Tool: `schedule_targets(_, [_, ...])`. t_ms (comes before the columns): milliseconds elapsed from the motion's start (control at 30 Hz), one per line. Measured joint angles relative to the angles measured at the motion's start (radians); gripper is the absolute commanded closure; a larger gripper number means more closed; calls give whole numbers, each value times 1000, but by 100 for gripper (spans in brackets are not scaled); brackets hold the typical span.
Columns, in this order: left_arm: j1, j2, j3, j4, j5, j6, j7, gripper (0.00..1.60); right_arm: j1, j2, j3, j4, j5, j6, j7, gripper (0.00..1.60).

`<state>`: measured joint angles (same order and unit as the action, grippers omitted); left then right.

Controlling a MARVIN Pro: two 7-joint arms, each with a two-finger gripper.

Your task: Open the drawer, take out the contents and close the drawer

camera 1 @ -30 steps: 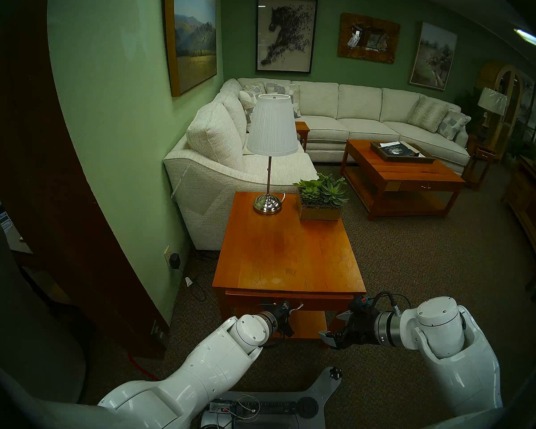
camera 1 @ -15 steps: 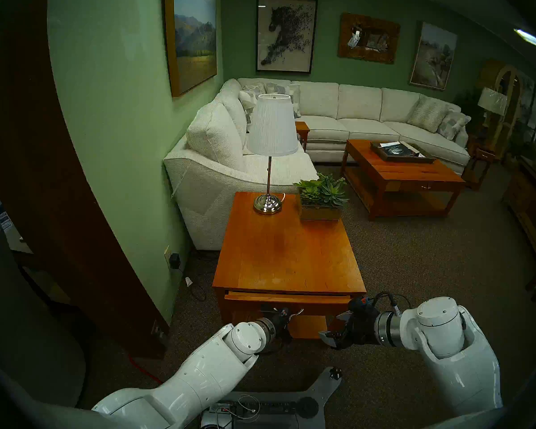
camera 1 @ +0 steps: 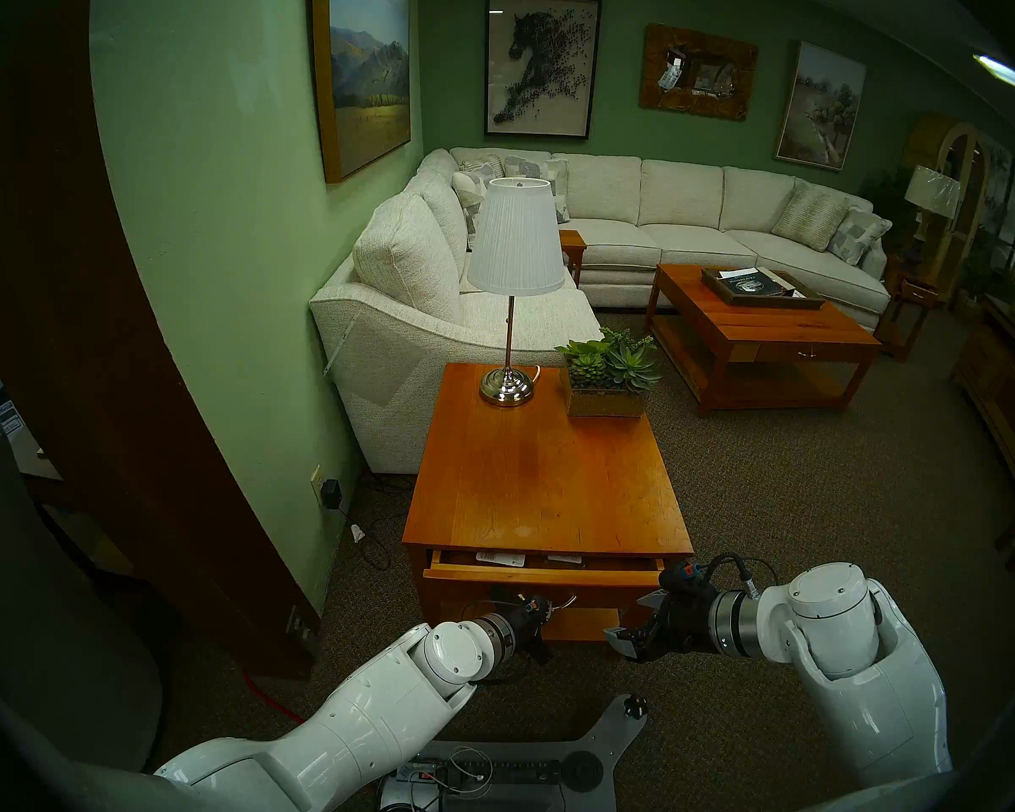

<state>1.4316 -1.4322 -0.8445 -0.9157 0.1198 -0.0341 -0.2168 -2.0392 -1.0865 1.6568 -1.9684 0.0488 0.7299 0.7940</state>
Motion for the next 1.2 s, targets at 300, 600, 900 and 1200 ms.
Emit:
schedule_targets(300, [8, 57, 55, -34, -53, -30, -32, 160, 0, 0, -1, 3, 1, -1, -1, 0])
schedule_targets(600, [18, 122, 114, -80, -100, -59, -71, 160, 0, 0, -1, 6, 2, -1, -1, 0])
schedule_targets(900, [37, 212, 188, -156, -151, -89, -125, 160, 0, 1, -2, 8, 4, -2, -2, 0])
schedule_targets(1200, [72, 288, 226, -241, -188, -94, -168, 160, 0, 1, -2, 8, 5, -3, -3, 0])
